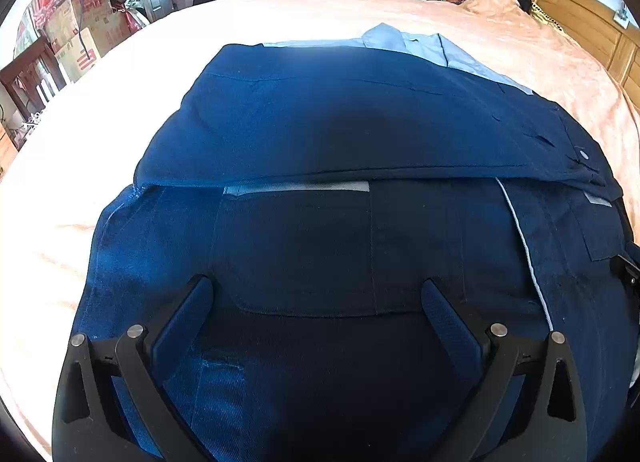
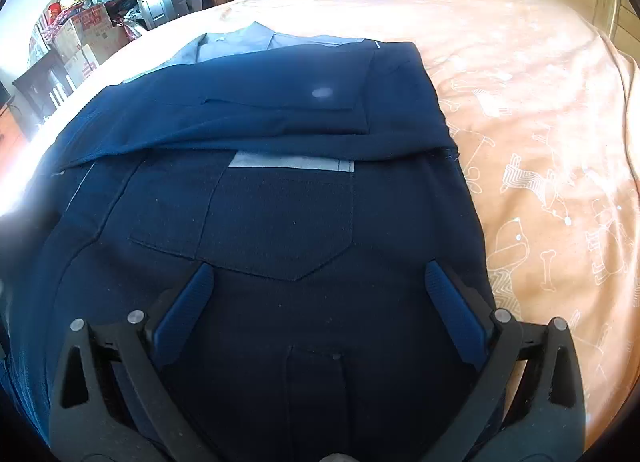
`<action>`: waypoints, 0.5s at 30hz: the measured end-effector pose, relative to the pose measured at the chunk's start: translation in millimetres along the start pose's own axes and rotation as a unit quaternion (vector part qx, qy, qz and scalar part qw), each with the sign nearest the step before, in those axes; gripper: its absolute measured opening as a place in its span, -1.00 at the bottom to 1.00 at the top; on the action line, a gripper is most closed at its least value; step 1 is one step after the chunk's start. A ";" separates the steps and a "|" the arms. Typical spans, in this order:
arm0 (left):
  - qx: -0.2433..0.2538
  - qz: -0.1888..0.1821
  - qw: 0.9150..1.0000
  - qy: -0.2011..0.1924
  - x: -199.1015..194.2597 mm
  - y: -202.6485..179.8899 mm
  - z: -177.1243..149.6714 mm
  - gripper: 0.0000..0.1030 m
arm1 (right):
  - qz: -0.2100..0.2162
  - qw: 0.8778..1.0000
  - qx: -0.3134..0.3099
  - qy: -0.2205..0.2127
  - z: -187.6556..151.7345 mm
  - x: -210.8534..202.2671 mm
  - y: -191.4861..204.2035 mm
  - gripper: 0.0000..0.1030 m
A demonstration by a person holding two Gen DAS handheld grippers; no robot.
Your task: Fold small clothes
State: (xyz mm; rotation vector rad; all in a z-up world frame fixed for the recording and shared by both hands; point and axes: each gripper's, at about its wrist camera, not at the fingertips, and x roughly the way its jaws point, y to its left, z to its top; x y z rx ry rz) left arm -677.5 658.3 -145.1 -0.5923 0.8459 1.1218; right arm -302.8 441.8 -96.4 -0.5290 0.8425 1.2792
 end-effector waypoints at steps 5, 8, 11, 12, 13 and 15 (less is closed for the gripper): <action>0.000 0.000 1.000 0.000 0.6 0.0 0.3 1.00 | 0.003 1.000 0.000 0.001 0.5 0.6 -1.8 1.00; -0.002 -0.002 1.000 0.002 2.6 1.0 1.5 1.00 | 0.004 1.000 -0.001 0.002 1.7 1.1 -2.1 1.00; -0.002 -0.002 1.000 0.005 4.9 2.3 3.7 1.00 | 0.010 1.000 0.002 0.001 2.2 1.0 -3.8 1.00; -0.001 0.000 1.000 0.006 5.2 1.6 4.4 1.00 | 0.010 1.000 0.002 0.002 2.4 0.9 -3.9 1.00; 0.000 0.005 1.000 0.007 5.9 0.8 5.7 1.00 | 0.010 1.000 0.001 0.002 2.4 0.7 -3.8 1.00; 0.001 0.013 1.000 0.010 4.8 -1.8 7.1 1.00 | 0.009 1.000 0.000 0.003 2.1 1.4 -3.4 1.00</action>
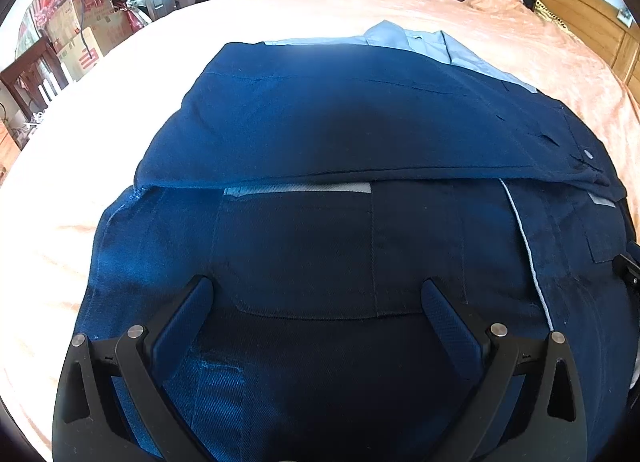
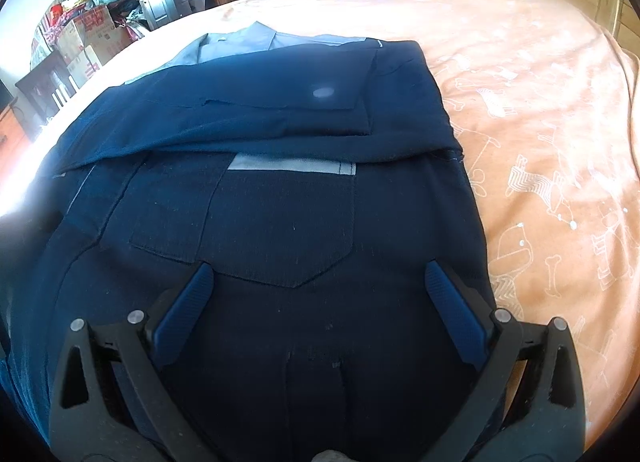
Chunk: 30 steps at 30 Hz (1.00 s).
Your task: Fold small clothes
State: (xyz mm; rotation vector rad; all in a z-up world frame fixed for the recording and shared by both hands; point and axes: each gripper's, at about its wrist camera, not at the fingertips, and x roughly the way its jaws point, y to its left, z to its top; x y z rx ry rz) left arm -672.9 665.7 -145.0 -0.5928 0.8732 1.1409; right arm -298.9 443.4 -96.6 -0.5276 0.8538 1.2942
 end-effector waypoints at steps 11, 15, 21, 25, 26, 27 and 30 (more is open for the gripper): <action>-0.033 -0.009 0.999 -0.003 4.0 5.4 1.2 1.00 | -0.001 1.000 -0.003 0.003 1.7 3.2 1.8 1.00; -0.034 -0.010 0.999 -0.005 3.4 5.7 0.4 1.00 | -0.002 1.000 -0.004 0.003 1.4 3.5 1.8 1.00; -0.035 -0.012 0.999 -0.004 2.7 5.0 0.5 1.00 | -0.007 1.000 -0.007 0.006 2.3 1.8 4.3 1.00; -0.067 -0.054 0.996 -0.005 -16.8 24.6 2.8 0.94 | 0.000 1.000 -0.006 0.015 5.6 -5.3 2.8 1.00; -0.084 -0.057 0.995 -0.012 -30.6 36.4 0.8 0.93 | 0.004 1.000 -0.004 0.016 5.9 -6.9 1.2 1.00; -0.089 -0.054 0.994 -0.020 -40.7 44.6 -1.3 0.93 | 0.011 1.000 -0.001 0.019 5.6 -9.8 -0.7 1.00; -0.092 -0.033 0.994 -0.052 -88.4 87.0 -20.2 0.93 | 0.030 0.999 -0.001 0.023 -2.9 -22.2 -7.9 1.00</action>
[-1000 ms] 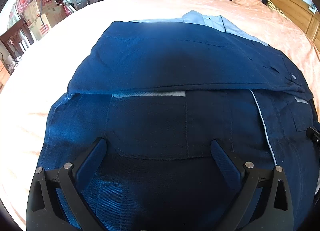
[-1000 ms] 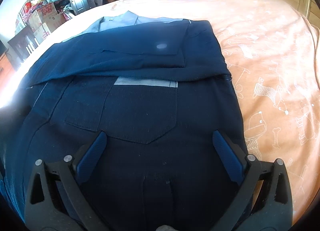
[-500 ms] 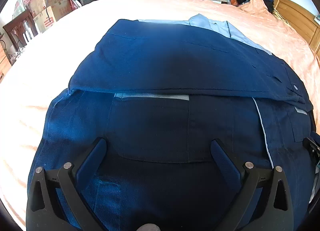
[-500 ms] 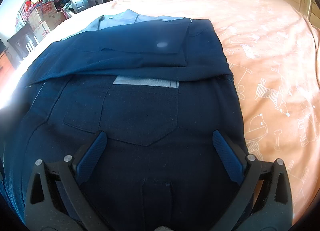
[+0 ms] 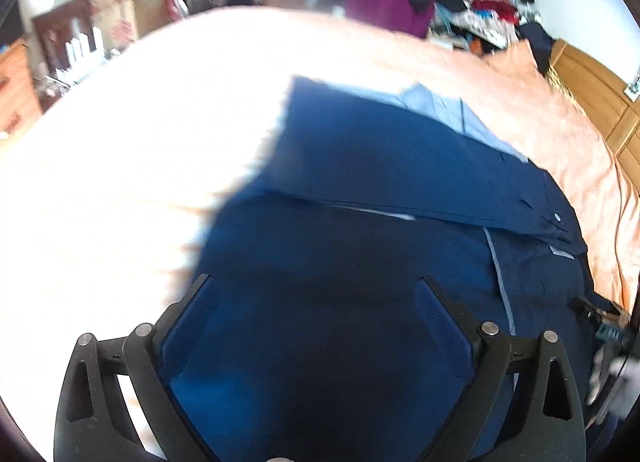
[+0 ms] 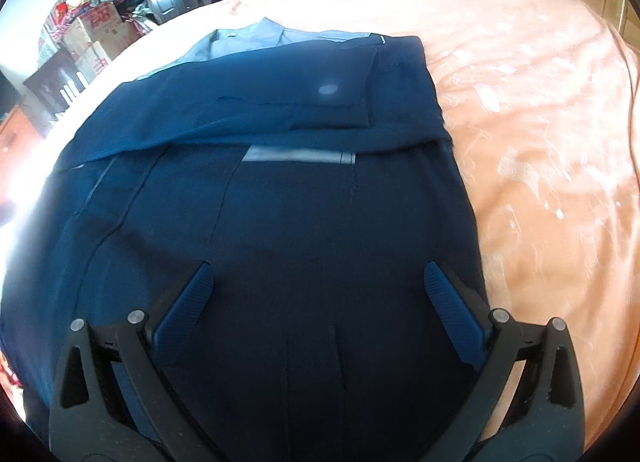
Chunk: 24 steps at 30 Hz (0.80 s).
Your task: Fold small clothes
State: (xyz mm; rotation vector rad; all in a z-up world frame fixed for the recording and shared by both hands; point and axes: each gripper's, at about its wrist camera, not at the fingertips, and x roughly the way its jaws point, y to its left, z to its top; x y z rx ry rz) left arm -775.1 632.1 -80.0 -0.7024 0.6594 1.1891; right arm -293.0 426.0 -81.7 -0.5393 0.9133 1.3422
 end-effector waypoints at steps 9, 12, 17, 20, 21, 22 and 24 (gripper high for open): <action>-0.077 0.022 0.995 0.059 -86.0 165.3 -96.8 0.47 | 0.007 1.000 -0.026 0.010 -66.6 -71.2 -15.5 0.99; -0.071 -0.101 0.990 0.066 -105.7 147.6 -121.6 0.31 | 0.017 1.000 0.018 0.014 -83.2 -84.2 -26.7 0.99; -0.037 -0.155 0.983 0.096 -83.1 106.5 -134.8 0.16 | 0.023 0.998 0.055 0.022 -92.5 -83.7 -32.2 0.99; -0.042 -0.159 0.982 0.098 -71.6 101.5 -136.6 0.15 | 0.023 0.998 0.052 0.021 -96.2 -86.4 -27.4 0.99; -0.040 -0.176 0.979 0.093 -73.5 98.0 -135.8 -0.09 | 0.025 0.998 0.054 0.021 -97.1 -87.3 -26.7 0.99; -0.038 -0.190 0.977 0.090 -78.2 95.2 -135.7 -0.18 | 0.028 0.998 0.056 0.021 -98.1 -88.3 -26.7 0.99; -0.021 -0.191 0.978 0.079 -87.4 82.3 -135.2 -0.32 | 0.035 0.997 0.061 0.024 -100.6 -90.2 -27.3 0.99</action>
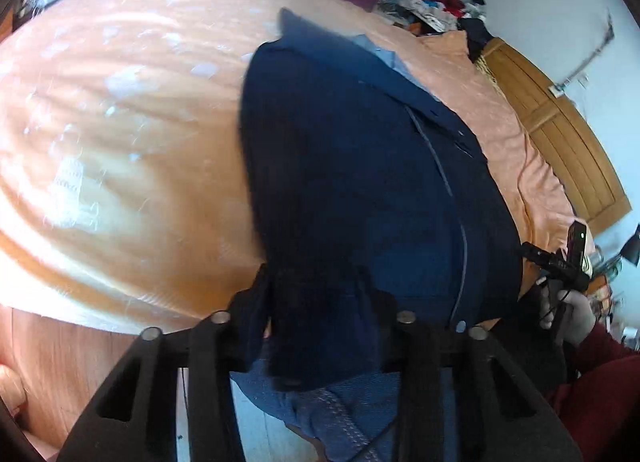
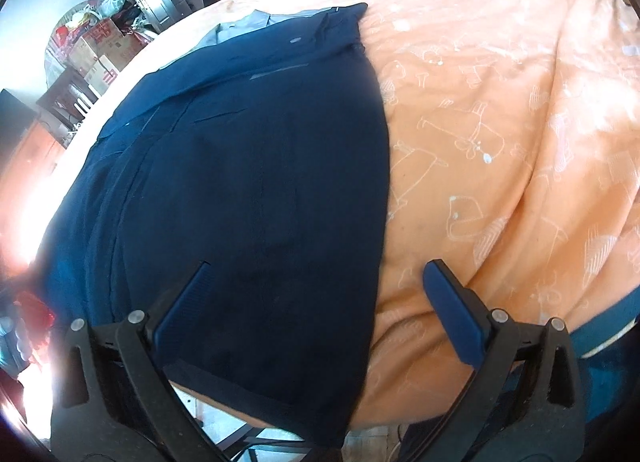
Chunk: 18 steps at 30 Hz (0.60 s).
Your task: Fold small clothes
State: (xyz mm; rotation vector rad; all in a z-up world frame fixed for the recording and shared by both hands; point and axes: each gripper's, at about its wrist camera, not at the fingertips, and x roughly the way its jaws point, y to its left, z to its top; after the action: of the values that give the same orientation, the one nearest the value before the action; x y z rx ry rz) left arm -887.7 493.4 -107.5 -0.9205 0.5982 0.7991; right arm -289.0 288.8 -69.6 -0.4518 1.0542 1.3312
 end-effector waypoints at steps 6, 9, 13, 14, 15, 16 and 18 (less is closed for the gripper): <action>-0.012 0.008 1.000 0.025 25.8 5.6 5.9 -0.39 | 0.063 0.996 -0.015 0.063 -5.8 -1.7 -2.0 0.72; -0.004 -0.004 1.000 0.026 27.7 1.0 6.6 -0.38 | 0.061 0.993 -0.042 0.095 -13.2 -2.0 -6.8 0.42; -0.021 -0.019 0.999 0.024 31.9 4.4 7.6 -0.38 | 0.055 0.992 -0.047 0.102 -19.4 1.0 -9.7 0.40; -0.022 -0.021 0.999 0.024 32.3 4.9 7.8 -0.38 | 0.057 0.992 -0.047 0.103 -20.2 2.1 -9.7 0.39; -0.023 -0.021 0.999 0.024 32.9 5.1 8.3 -0.38 | 0.058 0.992 -0.046 0.107 -21.1 4.6 -9.0 0.36; -0.022 -0.020 0.999 0.024 32.1 4.9 8.2 -0.38 | 0.061 0.991 -0.045 0.109 -21.5 6.2 -8.1 0.33; -0.023 -0.019 0.999 0.024 31.1 4.1 8.1 -0.38 | 0.066 0.990 -0.046 0.115 -22.3 7.9 -6.1 0.28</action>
State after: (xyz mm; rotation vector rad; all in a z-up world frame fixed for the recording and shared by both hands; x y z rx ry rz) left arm -872.3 512.4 -128.6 -0.9915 0.6048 0.7615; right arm -292.2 274.1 -88.9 -0.6239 1.2333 1.4748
